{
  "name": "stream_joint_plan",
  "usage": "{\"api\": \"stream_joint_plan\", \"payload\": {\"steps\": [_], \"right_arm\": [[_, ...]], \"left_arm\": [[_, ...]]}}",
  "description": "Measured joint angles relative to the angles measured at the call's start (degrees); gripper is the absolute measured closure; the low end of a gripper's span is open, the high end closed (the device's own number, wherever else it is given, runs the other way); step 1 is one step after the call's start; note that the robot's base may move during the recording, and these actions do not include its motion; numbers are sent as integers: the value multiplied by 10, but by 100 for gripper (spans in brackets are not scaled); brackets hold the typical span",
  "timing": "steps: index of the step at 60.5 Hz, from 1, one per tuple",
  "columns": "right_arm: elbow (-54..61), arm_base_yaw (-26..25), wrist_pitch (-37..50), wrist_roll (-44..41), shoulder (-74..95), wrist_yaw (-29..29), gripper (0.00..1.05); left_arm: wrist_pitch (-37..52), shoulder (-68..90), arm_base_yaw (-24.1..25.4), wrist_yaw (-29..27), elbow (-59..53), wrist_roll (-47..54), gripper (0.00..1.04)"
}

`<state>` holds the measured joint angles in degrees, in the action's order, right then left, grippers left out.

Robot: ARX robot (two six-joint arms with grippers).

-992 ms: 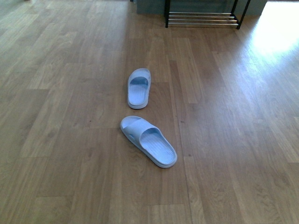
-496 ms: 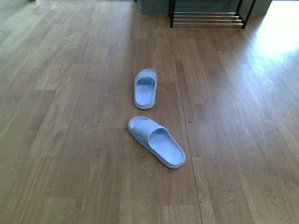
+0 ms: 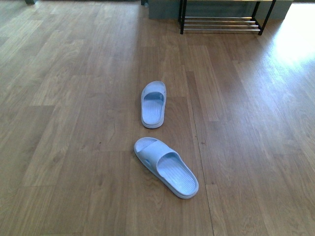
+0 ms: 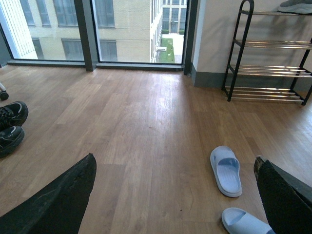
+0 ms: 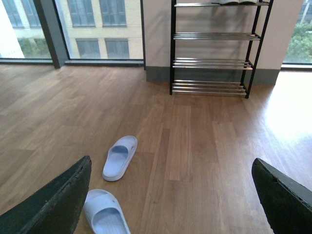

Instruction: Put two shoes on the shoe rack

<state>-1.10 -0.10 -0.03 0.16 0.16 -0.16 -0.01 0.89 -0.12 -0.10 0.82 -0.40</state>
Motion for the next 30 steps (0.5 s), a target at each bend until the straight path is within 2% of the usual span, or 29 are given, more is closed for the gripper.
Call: {"api": "stream_joint_plan", "payload": {"steps": [30], "right_arm": [[0,0,0,0,0,1,9]], "left_arm": [[0,0,0,0,0,0,9]]}}
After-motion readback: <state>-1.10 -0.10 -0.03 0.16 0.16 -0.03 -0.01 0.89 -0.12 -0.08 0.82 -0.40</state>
